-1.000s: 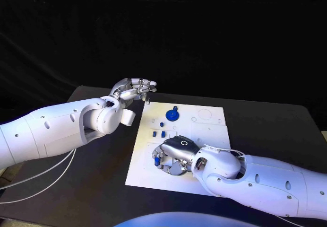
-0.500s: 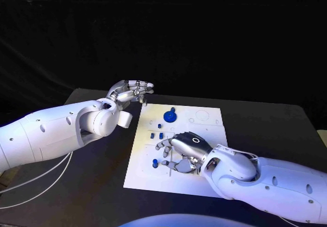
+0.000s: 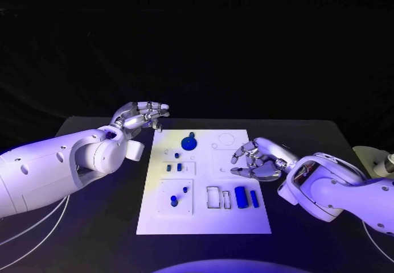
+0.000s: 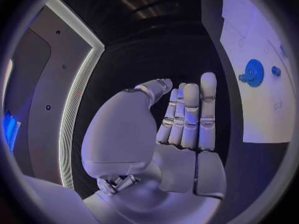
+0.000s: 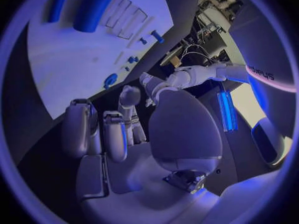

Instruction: Assemble the parts on the task board

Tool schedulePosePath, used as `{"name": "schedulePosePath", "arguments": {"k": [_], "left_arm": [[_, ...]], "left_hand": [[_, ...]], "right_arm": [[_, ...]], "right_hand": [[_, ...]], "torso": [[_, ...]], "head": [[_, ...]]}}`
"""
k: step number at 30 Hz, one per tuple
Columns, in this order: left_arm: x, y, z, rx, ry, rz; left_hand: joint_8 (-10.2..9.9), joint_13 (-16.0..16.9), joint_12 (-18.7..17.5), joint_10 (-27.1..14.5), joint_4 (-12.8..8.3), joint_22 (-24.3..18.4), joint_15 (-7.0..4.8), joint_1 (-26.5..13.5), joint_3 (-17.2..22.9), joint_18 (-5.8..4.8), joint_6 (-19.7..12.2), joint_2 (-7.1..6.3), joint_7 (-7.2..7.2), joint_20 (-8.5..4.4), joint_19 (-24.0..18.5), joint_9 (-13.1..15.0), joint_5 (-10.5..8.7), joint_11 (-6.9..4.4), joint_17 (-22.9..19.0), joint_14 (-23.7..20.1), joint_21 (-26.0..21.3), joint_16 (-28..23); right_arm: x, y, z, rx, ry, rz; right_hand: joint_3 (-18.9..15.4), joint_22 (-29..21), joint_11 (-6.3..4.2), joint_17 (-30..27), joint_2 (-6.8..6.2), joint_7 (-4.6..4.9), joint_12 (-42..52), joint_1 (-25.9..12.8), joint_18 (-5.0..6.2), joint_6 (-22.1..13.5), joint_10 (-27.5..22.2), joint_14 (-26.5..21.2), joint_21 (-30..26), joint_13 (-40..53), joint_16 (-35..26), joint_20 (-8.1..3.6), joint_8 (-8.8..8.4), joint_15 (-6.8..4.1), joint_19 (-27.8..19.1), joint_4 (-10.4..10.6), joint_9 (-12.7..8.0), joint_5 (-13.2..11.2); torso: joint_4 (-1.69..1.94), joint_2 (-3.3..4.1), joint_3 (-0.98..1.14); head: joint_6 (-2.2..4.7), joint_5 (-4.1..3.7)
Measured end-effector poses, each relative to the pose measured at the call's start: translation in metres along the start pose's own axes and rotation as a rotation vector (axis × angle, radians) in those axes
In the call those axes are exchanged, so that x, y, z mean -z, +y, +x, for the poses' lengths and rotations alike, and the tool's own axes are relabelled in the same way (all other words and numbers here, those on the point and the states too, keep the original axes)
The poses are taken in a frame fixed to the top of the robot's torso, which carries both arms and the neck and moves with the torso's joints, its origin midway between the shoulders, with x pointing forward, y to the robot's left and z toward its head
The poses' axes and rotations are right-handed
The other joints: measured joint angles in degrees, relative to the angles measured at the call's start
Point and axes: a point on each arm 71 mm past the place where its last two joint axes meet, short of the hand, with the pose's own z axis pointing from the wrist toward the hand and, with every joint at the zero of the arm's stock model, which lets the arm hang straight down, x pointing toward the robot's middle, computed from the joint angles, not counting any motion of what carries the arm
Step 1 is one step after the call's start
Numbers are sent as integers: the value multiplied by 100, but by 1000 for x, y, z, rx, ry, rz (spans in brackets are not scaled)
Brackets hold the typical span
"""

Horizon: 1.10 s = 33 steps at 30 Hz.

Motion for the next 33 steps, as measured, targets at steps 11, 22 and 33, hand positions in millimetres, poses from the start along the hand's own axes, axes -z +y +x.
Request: {"name": "schedulePosePath", "arguments": {"k": [11, 22, 33], "left_arm": [[2, 0, 7, 6, 19, -2], [3, 0, 8, 8, 22, -1], [5, 0, 5, 7, 18, -1]], "left_hand": [[0, 0, 0, -2, 16, 0, 0, 0, -16, 0, 0, 0, 0, 0, 0, 0, 0, -2, -5, 0, 0, 0], [0, -1, 0, -21, 16, -5, 0, 0, -16, 0, 0, 0, 0, 0, 0, 0, 0, -21, -5, 0, 0, 0], [0, 4, 0, -20, 16, -4, 0, 0, -16, 0, 0, 0, 0, 0, 0, 0, 0, -21, -5, 0, 0, 0]], "right_arm": [[40, -23, 21, -24, 64, 175], [41, -28, 47, 84, 84, 248], [32, -30, 61, 130, 76, 270]], "right_hand": [[-394, -1, 10, 0, 3, -19, 1317, -192, 0, -56, 210, -1, 154, 1393, 32, 0, 172, 1, 0, 382, 230, 81], [-739, -1, 11, -1, -10, -13, 1443, -282, 0, -162, 251, -1, 234, 1570, 56, 0, 215, 2, -1, 727, 312, 435], [-860, 3, 22, -1, 46, -12, 1467, -338, 1, -162, 262, -1, 234, 1621, 76, 0, 215, 2, -1, 735, 332, 466]], "torso": [[-113, -71, -20], [-154, -87, -35], [-152, -72, -40]], "head": [[-75, -170], [-99, -162], [-126, -125]]}}
